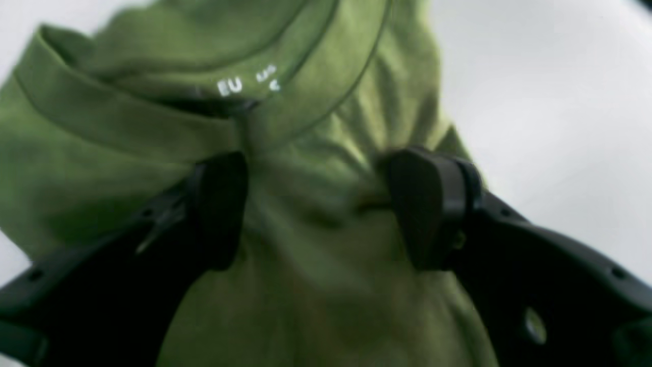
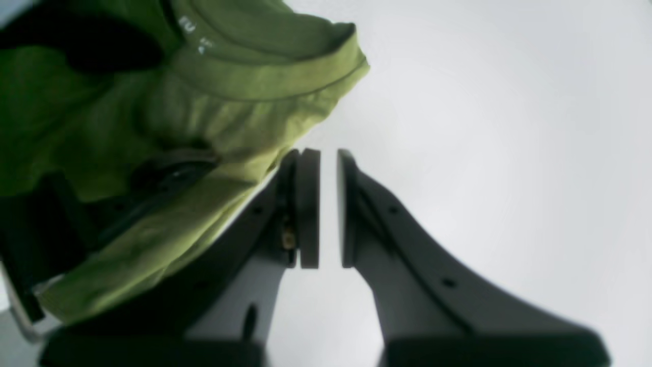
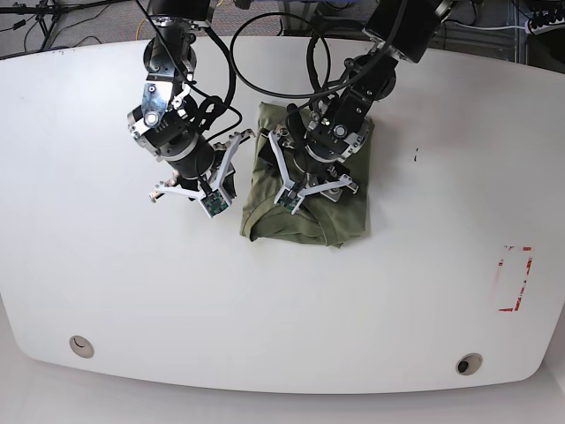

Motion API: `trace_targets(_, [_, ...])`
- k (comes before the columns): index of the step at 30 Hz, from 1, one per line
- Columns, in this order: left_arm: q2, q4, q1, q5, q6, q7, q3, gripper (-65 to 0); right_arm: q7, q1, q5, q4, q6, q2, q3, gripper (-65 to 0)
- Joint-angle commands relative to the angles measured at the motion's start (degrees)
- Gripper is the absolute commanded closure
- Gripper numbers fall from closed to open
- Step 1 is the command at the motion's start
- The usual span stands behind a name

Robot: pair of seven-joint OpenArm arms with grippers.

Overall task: Fold the T-shirt properly
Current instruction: 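Release the right gripper and grasp the collar end with the left gripper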

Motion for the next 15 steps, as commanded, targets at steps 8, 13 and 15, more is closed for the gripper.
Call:
trace_targets(8, [-2.91, -5.53, -0.66, 0.17, 4.5, -6.54, -0.21, -44.7, 1.02, 0.84, 0.45, 1.04, -0.05, -0.04, -0.03, -5.1])
trace_targets(13, [-4.93, -7.37, -0.31, 0.17, 4.77, -8.65, -0.21, -44.7, 1.02, 0.84, 0.45, 0.95, -0.05, -0.04, -0.03, -5.1])
trace_targets(15, [-6.07, -7.37, -0.22, 0.09, 4.77, -9.09, -0.21, -44.7, 1.02, 0.84, 0.45, 0.95, -0.05, -0.04, -0.03, -5.1])
